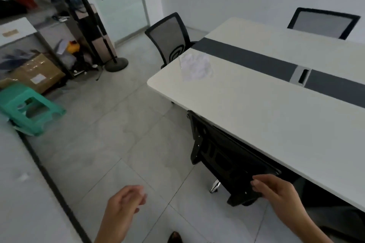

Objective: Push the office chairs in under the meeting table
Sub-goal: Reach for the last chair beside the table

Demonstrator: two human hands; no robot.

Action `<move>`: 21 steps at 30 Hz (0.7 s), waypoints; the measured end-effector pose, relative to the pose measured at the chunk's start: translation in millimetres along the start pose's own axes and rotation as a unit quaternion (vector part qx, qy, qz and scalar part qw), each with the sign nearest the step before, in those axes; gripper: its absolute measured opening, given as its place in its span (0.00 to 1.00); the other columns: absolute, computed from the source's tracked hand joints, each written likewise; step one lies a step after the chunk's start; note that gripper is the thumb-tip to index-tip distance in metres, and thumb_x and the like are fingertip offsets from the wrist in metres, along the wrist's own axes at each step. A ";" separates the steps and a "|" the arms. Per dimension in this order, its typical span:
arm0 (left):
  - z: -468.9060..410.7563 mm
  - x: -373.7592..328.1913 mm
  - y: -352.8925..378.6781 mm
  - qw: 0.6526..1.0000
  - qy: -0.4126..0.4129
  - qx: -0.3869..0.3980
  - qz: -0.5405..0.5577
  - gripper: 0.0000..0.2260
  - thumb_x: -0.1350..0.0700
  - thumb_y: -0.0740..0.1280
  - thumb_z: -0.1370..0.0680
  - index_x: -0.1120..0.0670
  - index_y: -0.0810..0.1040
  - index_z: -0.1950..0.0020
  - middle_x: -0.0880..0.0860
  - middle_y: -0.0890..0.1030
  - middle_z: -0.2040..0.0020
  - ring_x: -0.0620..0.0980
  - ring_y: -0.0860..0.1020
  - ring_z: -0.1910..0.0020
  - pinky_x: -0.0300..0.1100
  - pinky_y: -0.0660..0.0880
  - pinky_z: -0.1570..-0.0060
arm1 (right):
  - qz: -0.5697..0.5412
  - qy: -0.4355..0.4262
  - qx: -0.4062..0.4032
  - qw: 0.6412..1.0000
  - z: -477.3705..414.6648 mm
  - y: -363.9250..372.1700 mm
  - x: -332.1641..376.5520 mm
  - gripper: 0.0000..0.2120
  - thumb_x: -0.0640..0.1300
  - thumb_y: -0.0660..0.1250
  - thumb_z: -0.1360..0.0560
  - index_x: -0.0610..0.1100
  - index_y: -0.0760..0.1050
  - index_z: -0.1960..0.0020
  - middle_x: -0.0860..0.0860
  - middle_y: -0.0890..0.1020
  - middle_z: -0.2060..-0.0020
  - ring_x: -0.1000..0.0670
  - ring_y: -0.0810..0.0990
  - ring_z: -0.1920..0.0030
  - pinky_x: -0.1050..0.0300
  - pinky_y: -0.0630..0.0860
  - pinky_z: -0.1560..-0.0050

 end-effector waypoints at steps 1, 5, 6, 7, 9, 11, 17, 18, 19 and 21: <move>-18.4 -11.7 3.1 0.999 0.010 0.029 -0.014 0.03 0.60 0.71 0.28 0.58 0.81 0.56 0.56 0.86 0.62 0.55 0.83 0.59 0.46 0.74 0.60 | 0.022 0.005 -0.027 0.999 -2.8 2.3 6.2 0.04 0.46 0.72 0.29 0.55 0.80 0.57 0.55 0.86 0.63 0.53 0.85 0.58 0.56 0.80 0.55; -82.0 -42.3 40.3 0.987 0.049 0.128 -0.089 0.05 0.54 0.71 0.30 0.55 0.81 0.57 0.54 0.85 0.62 0.52 0.83 0.60 0.43 0.75 0.60 | 0.190 -0.020 -0.158 0.969 -30.3 -9.4 33.2 0.09 0.51 0.68 0.26 0.55 0.79 0.46 0.58 0.81 0.52 0.52 0.80 0.50 0.54 0.76 0.53; -92.8 -47.4 55.0 0.981 0.060 0.151 -0.103 0.04 0.54 0.70 0.29 0.53 0.81 0.57 0.53 0.85 0.63 0.51 0.83 0.61 0.40 0.76 0.60 | 0.230 -0.023 -0.175 0.957 -42.2 -12.7 36.7 0.12 0.52 0.67 0.26 0.53 0.78 0.43 0.57 0.79 0.49 0.51 0.78 0.46 0.54 0.74 0.51; -100.8 -52.4 71.6 0.975 0.068 0.177 -0.112 0.02 0.55 0.70 0.27 0.53 0.81 0.57 0.52 0.85 0.63 0.49 0.83 0.61 0.36 0.76 0.61 | 0.260 -0.024 -0.184 0.948 -54.8 -15.4 37.3 0.14 0.53 0.65 0.25 0.52 0.77 0.40 0.55 0.79 0.46 0.50 0.76 0.42 0.53 0.73 0.49; -112.3 -63.2 106.6 0.960 0.091 0.224 -0.139 0.02 0.55 0.70 0.26 0.52 0.81 0.55 0.52 0.85 0.62 0.46 0.82 0.59 0.33 0.76 0.61 | 0.297 -0.001 -0.163 0.941 -81.5 -15.4 26.8 0.19 0.57 0.61 0.23 0.50 0.75 0.37 0.51 0.78 0.39 0.47 0.73 0.37 0.50 0.71 0.42; -119.9 -72.8 141.8 0.944 0.110 0.254 -0.178 0.03 0.54 0.69 0.26 0.50 0.80 0.54 0.52 0.84 0.59 0.45 0.82 0.58 0.35 0.76 0.57 | 0.306 0.072 -0.111 0.943 -100.2 -11.6 8.1 0.22 0.62 0.55 0.23 0.50 0.77 0.41 0.49 0.81 0.44 0.46 0.77 0.43 0.51 0.73 0.48; -159.7 -85.0 225.4 0.855 0.295 0.242 -0.353 0.15 0.44 0.63 0.27 0.53 0.79 0.50 0.49 0.80 0.52 0.46 0.77 0.54 0.39 0.72 0.52 | 0.380 0.078 -0.138 0.911 -84.3 -1.0 -12.9 0.31 0.67 0.47 0.24 0.45 0.64 0.74 0.51 0.70 0.79 0.51 0.71 0.76 0.57 0.63 0.74; -169.9 -83.3 238.0 0.821 0.335 0.236 -0.397 0.20 0.42 0.59 0.28 0.54 0.79 0.48 0.51 0.80 0.50 0.49 0.76 0.50 0.43 0.73 0.48 | 0.389 0.072 -0.140 0.908 -79.0 -0.5 -17.8 0.31 0.67 0.48 0.24 0.45 0.64 0.74 0.51 0.70 0.79 0.52 0.70 0.77 0.57 0.62 0.74; -180.3 -78.4 249.2 0.788 0.364 0.233 -0.439 0.23 0.40 0.56 0.28 0.55 0.80 0.47 0.52 0.80 0.48 0.51 0.76 0.47 0.46 0.73 0.46 | 0.398 0.070 -0.137 0.905 -73.7 0.0 -24.2 0.32 0.67 0.47 0.24 0.45 0.64 0.74 0.51 0.69 0.80 0.52 0.69 0.77 0.57 0.62 0.74; -199.0 -63.5 265.0 0.730 0.385 0.229 -0.516 0.26 0.39 0.50 0.27 0.54 0.80 0.47 0.53 0.80 0.48 0.54 0.76 0.44 0.50 0.72 0.44 | 0.406 0.063 -0.138 0.901 -66.5 -2.7 -34.8 0.32 0.68 0.47 0.25 0.45 0.62 0.76 0.51 0.68 0.81 0.53 0.68 0.78 0.58 0.60 0.76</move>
Point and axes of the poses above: each hand's wrist, its own z-axis away from the middle knuckle, its own y-axis out of the palm, x = y × z, the point moved 6 cm from there along -z, towards the middle knuckle
